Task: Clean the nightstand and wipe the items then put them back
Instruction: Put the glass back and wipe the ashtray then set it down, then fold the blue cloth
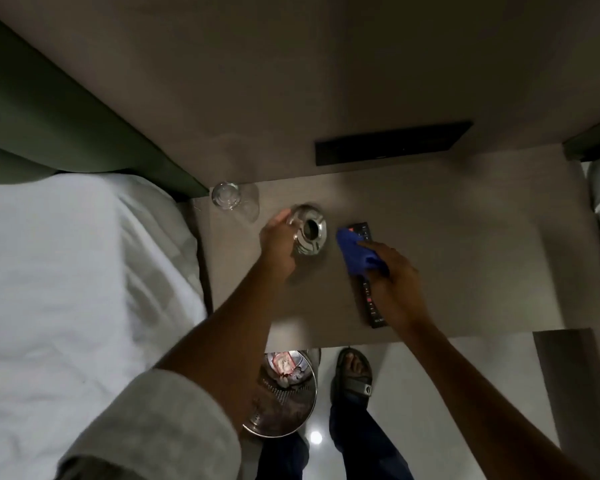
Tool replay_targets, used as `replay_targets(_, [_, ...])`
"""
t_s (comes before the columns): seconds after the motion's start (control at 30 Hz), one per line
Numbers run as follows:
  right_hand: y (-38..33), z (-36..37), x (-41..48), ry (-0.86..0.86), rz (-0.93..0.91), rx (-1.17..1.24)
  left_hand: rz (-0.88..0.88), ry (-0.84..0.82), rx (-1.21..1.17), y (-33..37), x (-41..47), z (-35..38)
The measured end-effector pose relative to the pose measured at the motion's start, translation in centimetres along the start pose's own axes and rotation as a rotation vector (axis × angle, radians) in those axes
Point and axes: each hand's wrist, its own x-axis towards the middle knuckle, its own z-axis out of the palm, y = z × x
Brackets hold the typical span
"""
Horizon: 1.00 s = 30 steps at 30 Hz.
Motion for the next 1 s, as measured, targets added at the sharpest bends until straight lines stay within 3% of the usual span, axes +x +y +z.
replay_targets(0.13, [3.2,-1.5,-1.0,-0.034,0.152,0.195,0.047,0.059,-0.096,0.5,3.3,0.5])
replay_targets(0.33, [7.9,-4.4,-2.3,0.186,0.339,0.576,0.014,0.077,-0.224,-0.6,6.8,0.1])
replay_targets(0.53, [10.8,-6.2,-2.5,0.302,0.568,0.658,0.179,0.298,0.553,-0.4,7.3,0.3])
replay_targets(0.63, [11.6,-7.6,-2.2,0.303,0.596,0.666,0.526,0.366,0.682,-0.4,3.7,3.3])
replay_targets(0.7, [12.5,-9.2,-2.1,0.295,0.563,0.683,0.734,0.209,0.695,-2.7,-0.4,6.9])
replay_targets(0.77, [13.6,-11.3,-2.3,0.310,0.522,0.662,0.750,-0.093,0.718,-6.7,-5.2,10.4])
replay_targets(0.87, [15.4,-14.8,-2.8,0.348,0.512,0.649,0.624,-0.467,0.775,-13.5,-11.1,15.4])
replay_targets(1.0, [18.9,-19.5,-3.5,0.522,0.534,0.565,0.224,-0.763,0.740,-18.5,-14.3,21.0])
